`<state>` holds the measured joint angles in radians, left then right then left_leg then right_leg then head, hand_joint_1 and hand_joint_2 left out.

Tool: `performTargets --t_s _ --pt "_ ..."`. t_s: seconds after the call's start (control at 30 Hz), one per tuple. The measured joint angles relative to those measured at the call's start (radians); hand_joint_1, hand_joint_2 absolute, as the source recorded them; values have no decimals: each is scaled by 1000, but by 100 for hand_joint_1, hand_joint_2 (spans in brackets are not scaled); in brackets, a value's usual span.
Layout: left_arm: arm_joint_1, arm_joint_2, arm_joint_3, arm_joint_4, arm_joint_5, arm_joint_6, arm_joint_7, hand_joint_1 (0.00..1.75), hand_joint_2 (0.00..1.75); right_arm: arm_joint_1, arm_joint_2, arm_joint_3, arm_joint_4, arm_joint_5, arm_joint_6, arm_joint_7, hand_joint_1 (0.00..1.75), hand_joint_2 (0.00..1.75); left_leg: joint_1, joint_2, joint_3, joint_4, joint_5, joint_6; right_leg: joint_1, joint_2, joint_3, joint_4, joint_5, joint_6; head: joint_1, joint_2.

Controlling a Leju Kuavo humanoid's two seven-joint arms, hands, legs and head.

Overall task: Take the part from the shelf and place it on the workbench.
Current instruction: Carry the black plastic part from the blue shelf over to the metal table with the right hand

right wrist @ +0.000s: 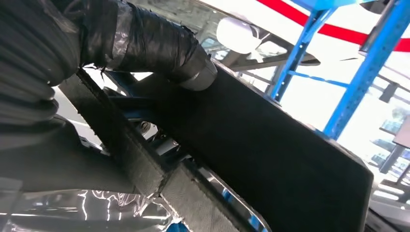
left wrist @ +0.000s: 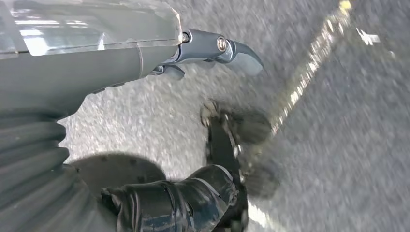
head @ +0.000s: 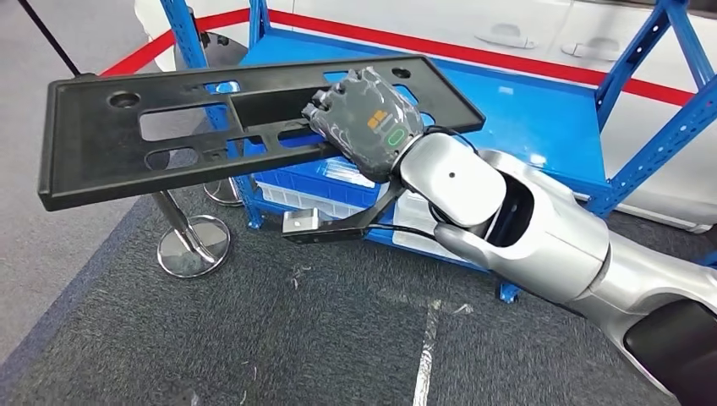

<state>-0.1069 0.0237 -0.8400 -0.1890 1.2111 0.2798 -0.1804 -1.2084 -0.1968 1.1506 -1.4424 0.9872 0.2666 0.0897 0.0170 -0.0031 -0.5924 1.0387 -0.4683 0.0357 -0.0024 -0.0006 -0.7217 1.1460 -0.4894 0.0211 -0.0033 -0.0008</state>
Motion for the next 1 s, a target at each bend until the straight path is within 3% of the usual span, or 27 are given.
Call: performTargets --t_s 0.03,0.07,0.1,0.13,0.17,0.2,0.27,0.33,0.4,0.47,0.53,0.57,0.6,0.63,0.7,0.73,0.8,0.83,0.9,0.93,1.0 --pt "0 0 0 0 0 -1 -1 0 175 0 0 0 1 0 0 0 175 175 0 0 -13 0 10 3 -2 0 -14 60 -46 3 2 0" --pt "0 0 0 0 0 -2 -2 0 175 1 0 1 2 -1 0 0 175 175 -1 0 -28 0 21 3 -3 0 -23 119 -72 6 2 0" --pt "0 1 0 0 0 -4 -4 0 175 1 0 1 2 -1 0 0 175 175 -1 1 -43 1 32 2 -4 0 -23 158 -75 7 2 0" --pt "0 1 0 0 0 -6 -7 0 175 2 0 2 3 -2 0 0 175 175 -1 1 -58 2 43 0 -5 0 -8 171 -57 7 2 0" --pt "0 1 0 0 0 -9 -9 0 175 2 0 2 4 -2 0 0 175 175 -1 0 -72 2 54 -2 -5 0 22 152 -27 5 2 0" --pt "0 1 0 0 0 -11 -11 0 175 2 0 2 4 -3 0 0 175 175 -1 0 -82 3 64 -5 -5 0 69 99 -4 1 2 0" --pt "1 0 0 0 0 -13 -11 0 175 -2 1 2 5 -3 0 0 175 175 -1 -1 -97 2 83 -14 0 1 173 -45 -8 -9 1 0" --pt "2 0 0 0 2 -14 -10 0 175 -5 2 2 5 -5 1 1 175 175 2 -2 -100 -9 104 -27 10 2 217 -126 -23 -16 2 0" --pt "3 0 0 0 4 -14 -6 0 175 -6 2 2 6 -8 4 1 175 175 3 -2 -102 -23 120 -40 9 0 210 -145 -2 -26 2 0" --pt "3 1 0 0 4 -14 -3 0 175 -6 5 3 7 -11 7 0 175 175 2 -3 -120 7 72 -48 2 -4 196 -162 23 -40 -1 0" --pt "4 1 0 0 4 -15 -2 0 175 -5 8 3 8 -13 8 0 175 175 4 -2 -150 116 -28 -54 1 -5 171 -162 45 -51 -5 0" --pt "5 1 0 0 4 -15 -1 0 175 -5 9 4 8 -14 8 -1 175 175 5 -2 -162 181 -60 -57 1 -6 157 -159 54 -53 -7 0" --pt "4 0 0 0 4 -16 -1 0 175 -5 9 6 9 -15 8 -1 175 175 6 -2 -167 233 -70 -60 2 -6 142 -155 63 -52 -6 0" --pt "3 1 0 0 4 -15 -1 0 175 -5 9 7 10 -16 8 -1 175 175 6 -2 -161 259 -55 -63 2 -6 126 -150 71 -51 -7 0" --pt "1 1 0 0 4 -14 -1 0 175 -5 9 9 12 -17 7 -2 175 175 9 -1 -103 218 0 -67 0 -6 93 -136 85 -44 -7 0" --pt "0 1 0 0 4 -14 -1 0 175 -6 9 9 12 -18 7 -2 175 175 10 -1 -59 163 6 -70 1 -6 78 -128 90 -40 -7 0" --pt "0 0 0 0 4 -14 1 0 175 -7 10 9 13 -19 6 -2 175 175 8 -5 17 46 -20 -64 3 -5 57 -117 102 -29 -5 0" --pt "0 0 0 0 4 -14 2 0 175 -8 10 9 14 -20 6 -2 175 175 6 -7 33 14 -36 -59 5 -5 51 -115 109 -25 -4 0" --pt "1 0 0 0 4 -14 6 0 175 -5 10 10 17 -21 6 -2 175 175 5 -8 28 1 -31 -44 4 -4 42 -113 120 -18 -2 0" --pt "2 0 0 0 4 -14 9 0 175 -2 10 11 19 -21 6 -2 175 175 5 -7 22 1 -25 -37 3 -3 36 -105 109 -14 -1 0" --pt "5 0 0 0 4 -13 12 0 175 4 10 12 23 -22 6 -2 175 175 7 -4 8 0 -10 -20 0 -1 14 -40 43 -5 2 0"
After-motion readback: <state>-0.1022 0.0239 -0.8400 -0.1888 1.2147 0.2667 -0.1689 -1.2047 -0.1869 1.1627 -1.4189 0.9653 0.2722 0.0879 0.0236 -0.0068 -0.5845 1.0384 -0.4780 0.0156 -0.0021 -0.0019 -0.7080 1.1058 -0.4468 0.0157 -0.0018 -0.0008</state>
